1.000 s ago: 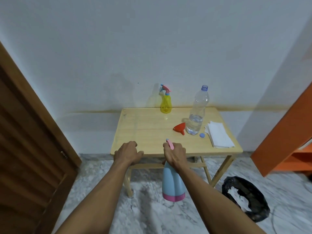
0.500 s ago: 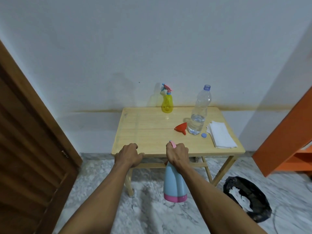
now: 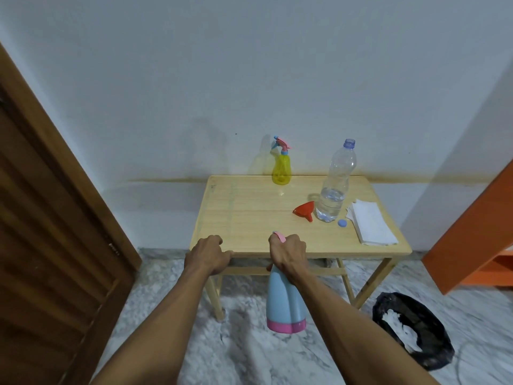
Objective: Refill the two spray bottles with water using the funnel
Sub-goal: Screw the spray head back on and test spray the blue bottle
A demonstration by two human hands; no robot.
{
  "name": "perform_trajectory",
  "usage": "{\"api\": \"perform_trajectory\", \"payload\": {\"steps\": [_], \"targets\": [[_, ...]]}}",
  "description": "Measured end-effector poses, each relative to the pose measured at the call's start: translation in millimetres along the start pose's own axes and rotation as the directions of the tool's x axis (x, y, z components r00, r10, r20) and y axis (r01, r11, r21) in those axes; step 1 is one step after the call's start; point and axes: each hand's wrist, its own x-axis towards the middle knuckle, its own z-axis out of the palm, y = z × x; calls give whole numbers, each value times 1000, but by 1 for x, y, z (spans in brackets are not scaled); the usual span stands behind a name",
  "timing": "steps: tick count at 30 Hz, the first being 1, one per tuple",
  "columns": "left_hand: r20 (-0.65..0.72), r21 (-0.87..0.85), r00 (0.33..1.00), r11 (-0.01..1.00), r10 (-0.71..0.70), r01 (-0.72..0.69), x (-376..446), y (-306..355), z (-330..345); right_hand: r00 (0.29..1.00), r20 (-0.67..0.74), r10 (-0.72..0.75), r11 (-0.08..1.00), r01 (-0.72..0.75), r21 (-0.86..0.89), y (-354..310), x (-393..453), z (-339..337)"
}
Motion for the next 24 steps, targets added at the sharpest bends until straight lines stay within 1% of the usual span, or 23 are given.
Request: {"api": "perform_trajectory", "payload": {"steps": [3,11,14,17,19,24], "targets": [[-6,2,1000,1000,-9,9,0,-5,-1,1000,4,8,1000,-8,18,-1,2,5],[-17,-10,1000,1000,-26,26,1,-17,-5,998,42,-50,999,50,13,-8,-2,12],[-26,5,999,1000,-31,31,0,-20,-8,995,79,-58,998,56,34,-1,7,18],[-22,-3,999,999,-44,44,0,-25,-9,992,100,-70,996,64,59,-14,-11,11],[-14,-9,999,999,-51,51,0,-28,-8,992,96,-78,995,72,69,-18,-17,7],[-15,-26,999,999,-34,34,5,-30,-4,992,33,-119,987,115,109,-17,-9,-1]]}}
